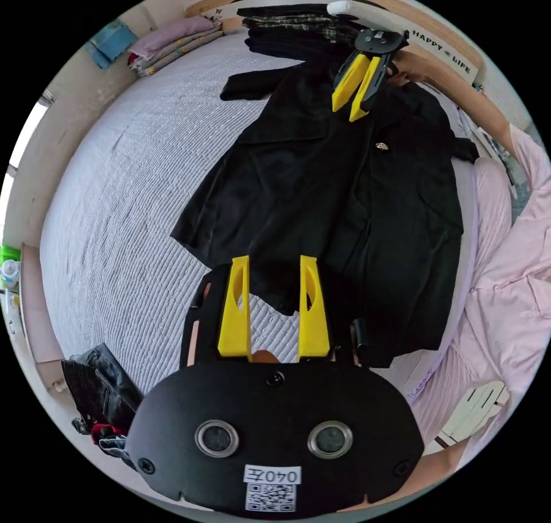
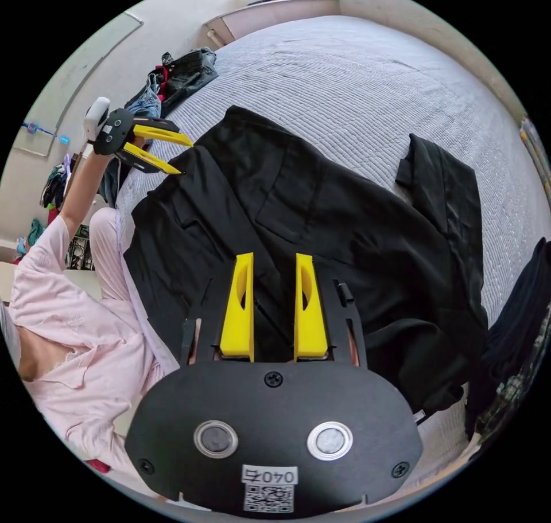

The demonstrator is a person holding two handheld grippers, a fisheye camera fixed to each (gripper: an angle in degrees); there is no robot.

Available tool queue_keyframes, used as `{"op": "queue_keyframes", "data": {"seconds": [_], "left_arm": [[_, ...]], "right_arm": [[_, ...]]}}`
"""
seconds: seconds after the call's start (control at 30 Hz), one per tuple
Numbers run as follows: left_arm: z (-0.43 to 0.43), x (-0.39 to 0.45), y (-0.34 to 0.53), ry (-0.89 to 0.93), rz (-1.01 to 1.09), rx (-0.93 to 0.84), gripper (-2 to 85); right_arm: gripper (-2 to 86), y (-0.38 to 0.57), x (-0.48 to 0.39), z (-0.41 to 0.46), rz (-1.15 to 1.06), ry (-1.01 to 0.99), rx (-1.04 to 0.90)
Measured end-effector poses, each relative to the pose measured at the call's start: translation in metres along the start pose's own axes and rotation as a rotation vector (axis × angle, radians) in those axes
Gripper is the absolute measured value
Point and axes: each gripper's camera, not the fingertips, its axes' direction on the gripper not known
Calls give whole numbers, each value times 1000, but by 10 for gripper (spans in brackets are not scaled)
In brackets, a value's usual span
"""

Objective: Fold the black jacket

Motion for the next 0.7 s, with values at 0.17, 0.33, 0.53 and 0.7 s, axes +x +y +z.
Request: {"op": "queue_keyframes", "data": {"seconds": [0.17,0.33,0.53,0.7], "left_arm": [[-10,-38,7,57,-92,75,58],[15,-42,-7,46,-67,-17,37],[-15,-15,1,-167,-25,84,-3],[-53,48,41,-154,131,162,-8]], "right_arm": [[105,-8,18,9,-15,-70,-42],[81,-12,15,7,-59,-30,-56],[1,-13,2,-7,-133,56,-3],[0,1,-20,-10,-205,61,-15]]}}
